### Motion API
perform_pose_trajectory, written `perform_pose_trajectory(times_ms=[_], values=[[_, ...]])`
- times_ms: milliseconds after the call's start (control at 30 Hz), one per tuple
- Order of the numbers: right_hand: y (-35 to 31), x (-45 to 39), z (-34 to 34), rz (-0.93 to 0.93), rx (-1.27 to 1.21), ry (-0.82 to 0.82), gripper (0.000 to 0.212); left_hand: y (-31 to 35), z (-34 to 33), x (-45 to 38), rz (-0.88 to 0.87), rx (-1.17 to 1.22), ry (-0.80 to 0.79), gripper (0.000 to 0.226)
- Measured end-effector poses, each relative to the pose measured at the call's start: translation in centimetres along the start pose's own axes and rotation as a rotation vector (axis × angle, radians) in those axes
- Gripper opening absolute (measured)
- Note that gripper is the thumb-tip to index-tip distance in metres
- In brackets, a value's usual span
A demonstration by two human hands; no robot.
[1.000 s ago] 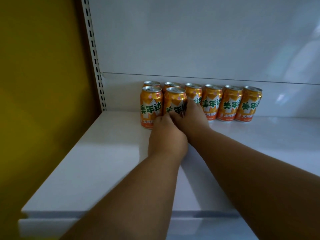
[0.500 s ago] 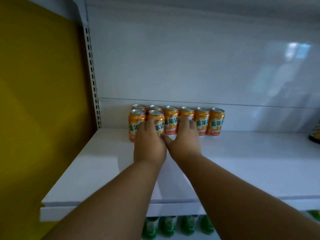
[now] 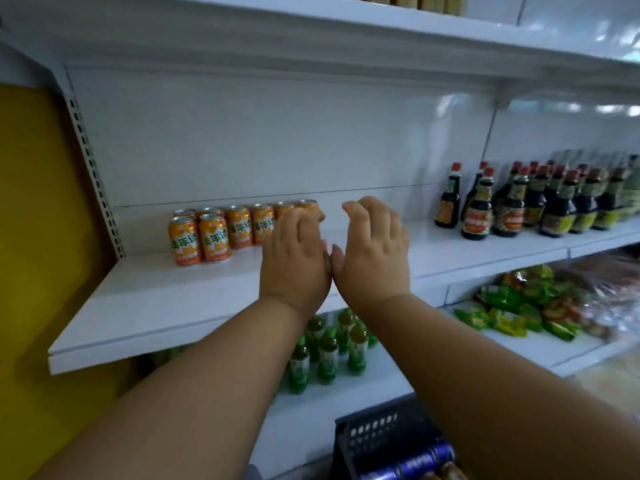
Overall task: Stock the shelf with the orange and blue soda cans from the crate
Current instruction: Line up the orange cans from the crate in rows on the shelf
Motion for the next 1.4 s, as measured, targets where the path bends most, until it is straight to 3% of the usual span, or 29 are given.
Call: perform_pose_trajectory(times_ms=[133,267,600,900,1133,1267,1400], values=[[5.1,1.6,5.6,0.049,0.123,0.068,0.042,7.2,-2.1,-0.2,-0.1,0.131,0.021,0.039],[11.2,5.1,9.6,-0.062,0.238,0.015,0.042,14.0,-5.6,1.6,-0.137,0.275,-0.014,0.041],[26.8,19.1,11.7,-0.485,0.478,-0.261,0.059,24.3,-19.9,14.0,-0.09,0.608,-0.452,0.04],[39.7,29.1,8.1,-0.901,0.733,-0.845,0.058,27.6,-31.6,24.6,0.017,0.755,-0.931,0.042],[45.7,35.7,2.1,-1.173,0.761,-1.425,0.061,27.7,-37.9,30.9,0.22,0.747,-1.326,0.042],[47.4,38.5,-0.5,-1.288,0.894,-1.598,0.069,27.6,-39.9,34.2,0.397,0.751,-1.473,0.045],[48.8,38.9,-2.5,-1.394,0.875,-1.607,0.072,27.4,-40.3,35.7,0.676,0.789,-1.509,0.033]])
Point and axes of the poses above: each hand's wrist, its own x-axis away from the middle knuckle, its own z-axis out of the back of the hand, y = z × x, the point moved 1 cm from there along -x, towards the middle knuckle, and after that the axes turned 15 degrees about -z, right-handed, at the moved point
